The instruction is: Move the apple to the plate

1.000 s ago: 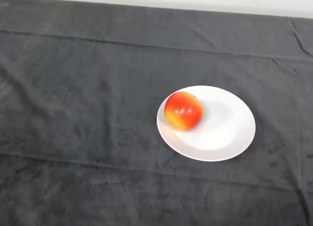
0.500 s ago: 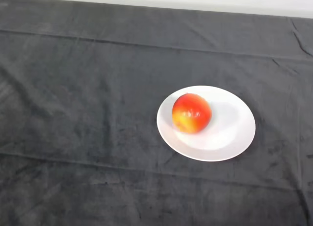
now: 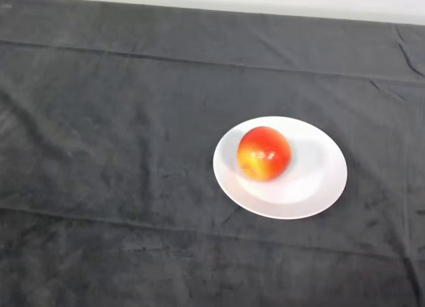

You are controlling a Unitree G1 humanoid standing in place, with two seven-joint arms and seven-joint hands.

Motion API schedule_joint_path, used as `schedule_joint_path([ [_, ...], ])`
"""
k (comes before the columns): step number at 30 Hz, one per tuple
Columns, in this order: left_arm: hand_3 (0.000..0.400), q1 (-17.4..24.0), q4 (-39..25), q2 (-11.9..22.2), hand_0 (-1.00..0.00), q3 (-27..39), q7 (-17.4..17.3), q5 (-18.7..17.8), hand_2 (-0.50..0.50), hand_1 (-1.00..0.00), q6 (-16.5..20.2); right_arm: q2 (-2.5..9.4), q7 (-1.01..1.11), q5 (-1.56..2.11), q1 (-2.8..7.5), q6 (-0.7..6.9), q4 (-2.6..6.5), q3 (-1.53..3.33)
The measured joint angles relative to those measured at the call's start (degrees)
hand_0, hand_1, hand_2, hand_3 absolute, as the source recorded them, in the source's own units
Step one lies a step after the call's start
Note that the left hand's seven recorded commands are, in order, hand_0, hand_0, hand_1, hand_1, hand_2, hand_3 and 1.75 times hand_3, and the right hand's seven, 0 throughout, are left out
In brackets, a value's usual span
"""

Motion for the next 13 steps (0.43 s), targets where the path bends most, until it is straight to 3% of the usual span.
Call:
schedule_joint_path([
  [13, 0.0, -0.06, 0.0, -0.79, 0.0, 0.06, -0.21, 0.44, 0.0, 0.0, 0.04, 0.0, 0.0, 0.0, 0.0, 0.0, 0.0, 0.0],
])
